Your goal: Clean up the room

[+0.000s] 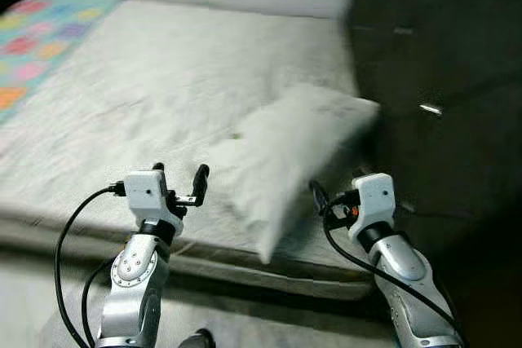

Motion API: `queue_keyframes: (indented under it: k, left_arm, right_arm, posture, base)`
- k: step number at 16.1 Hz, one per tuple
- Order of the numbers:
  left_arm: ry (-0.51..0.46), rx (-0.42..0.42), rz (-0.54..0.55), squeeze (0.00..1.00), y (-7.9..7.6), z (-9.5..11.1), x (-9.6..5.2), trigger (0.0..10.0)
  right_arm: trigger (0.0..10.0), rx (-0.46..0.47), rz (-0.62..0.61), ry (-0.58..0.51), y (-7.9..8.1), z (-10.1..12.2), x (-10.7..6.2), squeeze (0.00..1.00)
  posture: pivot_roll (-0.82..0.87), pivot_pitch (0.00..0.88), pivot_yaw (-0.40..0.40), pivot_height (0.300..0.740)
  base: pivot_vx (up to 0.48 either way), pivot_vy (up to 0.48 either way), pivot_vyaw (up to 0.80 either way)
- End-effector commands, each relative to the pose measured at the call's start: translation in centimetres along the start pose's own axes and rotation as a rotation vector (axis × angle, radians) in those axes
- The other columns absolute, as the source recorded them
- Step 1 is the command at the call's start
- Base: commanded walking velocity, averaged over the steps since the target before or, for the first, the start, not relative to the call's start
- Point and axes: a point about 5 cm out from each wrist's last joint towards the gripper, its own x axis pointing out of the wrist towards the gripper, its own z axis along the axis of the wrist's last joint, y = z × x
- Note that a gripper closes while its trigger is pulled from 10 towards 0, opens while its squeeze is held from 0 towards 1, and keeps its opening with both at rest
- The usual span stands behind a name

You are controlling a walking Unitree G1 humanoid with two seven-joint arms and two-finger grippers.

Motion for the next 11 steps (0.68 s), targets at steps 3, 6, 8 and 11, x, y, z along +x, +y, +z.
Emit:
queue_keyframes:
  k: [3, 6, 8, 11]
  left_arm:
    - [-0.005, -0.01, -0.011, 0.0, -0.17, 0.06, 0.04, 10.0]
    - [-0.008, -0.014, -0.017, 0.0, -0.26, 0.11, 0.05, 10.0]
    - [-0.011, -0.018, -0.025, 0.0, -0.33, 0.13, 0.04, 10.0]
    - [-0.023, -0.026, -0.056, 0.0, -0.67, 0.28, -0.04, 10.0]
  right_arm:
    - [10.0, -0.008, -0.005, 0.0, -0.26, 0.13, -0.07, 0.0]
    - [10.0, -0.008, -0.005, 0.002, -0.3, 0.12, -0.04, 0.0]
    - [10.0, -0.008, -0.004, 0.002, -0.31, 0.11, -0.02, 0.0]
    - [10.0, -0.004, -0.001, 0.003, -0.3, 0.07, 0.0, 0.0]
  posture:
    - [-0.11, 0.113, -0.018, 0.74]
    - [-0.11, 0.115, -0.022, 0.74]
    - [-0.11, 0.115, -0.021, 0.74]
    - [-0.11, 0.114, -0.022, 0.74]
  base:
    - [0.0, 0.0, 0.0]
    - [0.0, 0.0, 0.0]
    - [0.0, 0.0, 0.0]
    - [0.189, 0.0, 0.0]
